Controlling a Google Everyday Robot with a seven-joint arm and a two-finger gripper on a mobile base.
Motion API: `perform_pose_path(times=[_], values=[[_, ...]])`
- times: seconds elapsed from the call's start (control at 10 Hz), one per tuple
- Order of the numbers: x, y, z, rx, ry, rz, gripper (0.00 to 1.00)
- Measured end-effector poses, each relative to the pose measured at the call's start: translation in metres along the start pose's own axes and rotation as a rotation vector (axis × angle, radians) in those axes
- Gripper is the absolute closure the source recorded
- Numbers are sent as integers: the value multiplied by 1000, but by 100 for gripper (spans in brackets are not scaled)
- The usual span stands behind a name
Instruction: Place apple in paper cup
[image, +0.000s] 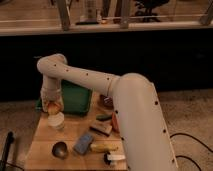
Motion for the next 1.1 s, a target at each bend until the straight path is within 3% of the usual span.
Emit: perform_pose_path(times=[0.4, 0.5, 1.1], values=[[-6, -1, 2, 5, 4, 3, 99], [-6, -1, 2, 6, 1, 5, 93], [-11, 2, 6, 15, -36, 2, 32]])
